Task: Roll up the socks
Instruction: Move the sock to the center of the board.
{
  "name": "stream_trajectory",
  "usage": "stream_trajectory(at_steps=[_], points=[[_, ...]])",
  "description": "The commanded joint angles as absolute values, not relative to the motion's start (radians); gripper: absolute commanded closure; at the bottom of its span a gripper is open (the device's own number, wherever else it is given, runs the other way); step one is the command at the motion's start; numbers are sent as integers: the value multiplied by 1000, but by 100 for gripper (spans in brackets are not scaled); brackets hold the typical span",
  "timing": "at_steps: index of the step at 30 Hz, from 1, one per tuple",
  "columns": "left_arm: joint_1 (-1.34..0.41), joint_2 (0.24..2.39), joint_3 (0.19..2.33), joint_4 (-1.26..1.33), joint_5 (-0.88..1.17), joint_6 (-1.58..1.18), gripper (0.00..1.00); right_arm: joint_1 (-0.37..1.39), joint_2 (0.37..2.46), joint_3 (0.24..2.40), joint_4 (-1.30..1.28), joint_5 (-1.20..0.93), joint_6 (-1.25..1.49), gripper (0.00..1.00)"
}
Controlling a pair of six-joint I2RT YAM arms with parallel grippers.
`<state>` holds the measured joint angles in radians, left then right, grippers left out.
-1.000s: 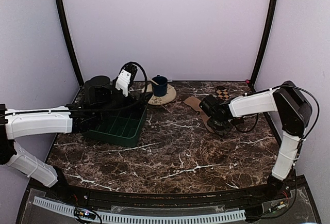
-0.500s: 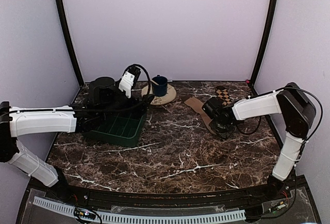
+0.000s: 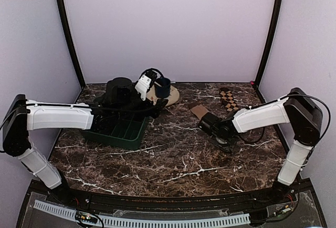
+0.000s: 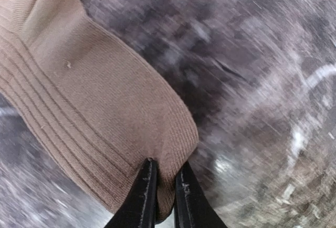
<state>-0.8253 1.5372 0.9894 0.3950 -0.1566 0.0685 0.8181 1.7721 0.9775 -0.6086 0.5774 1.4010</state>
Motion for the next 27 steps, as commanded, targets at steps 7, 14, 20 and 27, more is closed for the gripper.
stream_trajectory(at_steps=[7, 14, 20, 27], points=[[-839, 1734, 1176, 400, 27, 48, 2, 941, 1533, 815, -742, 611, 1533, 88], [-870, 1913, 1308, 389, 173, 50, 2, 969, 1436, 750, -752, 589, 1549, 87], [-896, 2061, 1456, 328, 218, 43, 3, 984, 1387, 716, -754, 570, 1568, 87], [-896, 2190, 1605, 209, 255, 8, 10, 1008, 1355, 698, -746, 553, 1571, 87]])
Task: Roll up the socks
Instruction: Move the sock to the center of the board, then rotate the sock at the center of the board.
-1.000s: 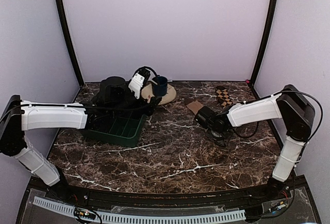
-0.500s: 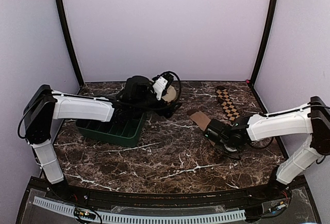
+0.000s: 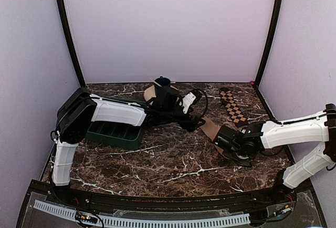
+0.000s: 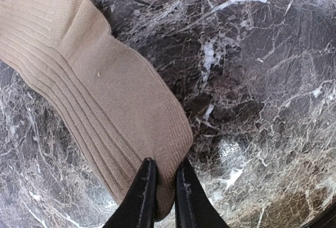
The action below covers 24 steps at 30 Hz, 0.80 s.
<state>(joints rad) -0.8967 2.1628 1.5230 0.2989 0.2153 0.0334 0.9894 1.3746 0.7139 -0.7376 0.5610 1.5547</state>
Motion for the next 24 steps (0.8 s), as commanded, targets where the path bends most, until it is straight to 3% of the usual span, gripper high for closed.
stream_trajectory(at_steps=[1, 12, 17, 24], points=[[-896, 2203, 1625, 187, 259, 6, 12, 1014, 1353, 697, -743, 550, 1566, 87], [-896, 2321, 1787, 64, 226, -16, 33, 1091, 1407, 732, -739, 525, 1563, 87], [-896, 2393, 1868, 50, 239, -31, 55, 1127, 1438, 743, -728, 510, 1588, 87], [-896, 2417, 1879, 94, 354, -71, 61, 1140, 1435, 747, -739, 508, 1601, 87]])
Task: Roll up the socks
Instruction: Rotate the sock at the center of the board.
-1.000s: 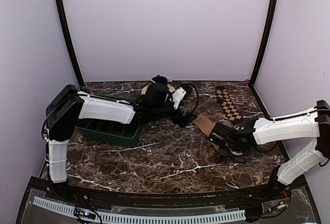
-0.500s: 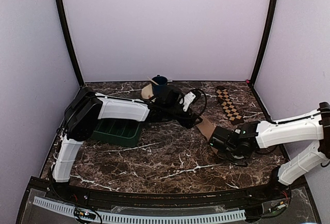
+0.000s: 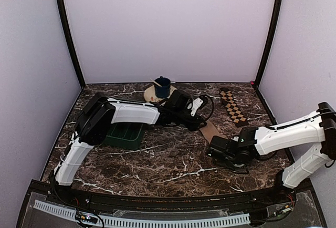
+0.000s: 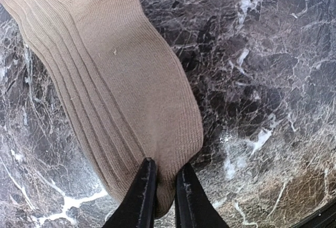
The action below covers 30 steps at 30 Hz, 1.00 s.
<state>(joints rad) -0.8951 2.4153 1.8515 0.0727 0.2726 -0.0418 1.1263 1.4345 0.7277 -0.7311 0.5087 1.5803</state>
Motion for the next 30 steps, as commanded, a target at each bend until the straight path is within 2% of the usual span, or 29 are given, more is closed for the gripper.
stream_trajectory(at_steps=[1, 16, 22, 30], points=[[-896, 2424, 1886, 93, 354, -72, 61, 1141, 1433, 747, -741, 508, 1603, 87], [-894, 2575, 2073, -32, 239, -120, 62, 1168, 1407, 763, -771, 514, 1620, 87], [-868, 2630, 2158, -187, 166, -228, 76, 1176, 1368, 757, -800, 527, 1646, 87], [-821, 2617, 2118, -316, 153, -342, 87, 1177, 1347, 767, -830, 548, 1640, 87]])
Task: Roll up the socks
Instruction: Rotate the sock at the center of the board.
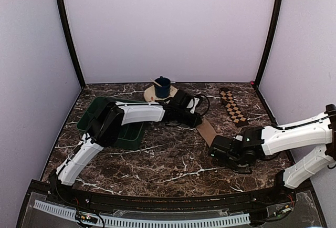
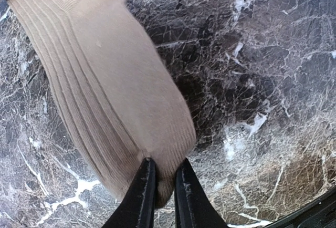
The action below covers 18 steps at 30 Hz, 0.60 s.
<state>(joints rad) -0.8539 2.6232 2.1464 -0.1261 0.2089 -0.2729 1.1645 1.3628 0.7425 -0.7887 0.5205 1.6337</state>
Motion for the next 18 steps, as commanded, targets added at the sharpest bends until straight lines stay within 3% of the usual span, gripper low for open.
stream_trajectory(at_steps=[1, 15, 18], points=[[-818, 2606, 2099, -325, 144, -351, 88, 1177, 1346, 770, -834, 551, 1640, 87], [-815, 2402, 1692, -260, 123, -470, 94, 1162, 1327, 724, -821, 593, 1627, 85], [-817, 2356, 1609, -240, 115, -493, 95, 1143, 1324, 713, -801, 598, 1606, 77]])
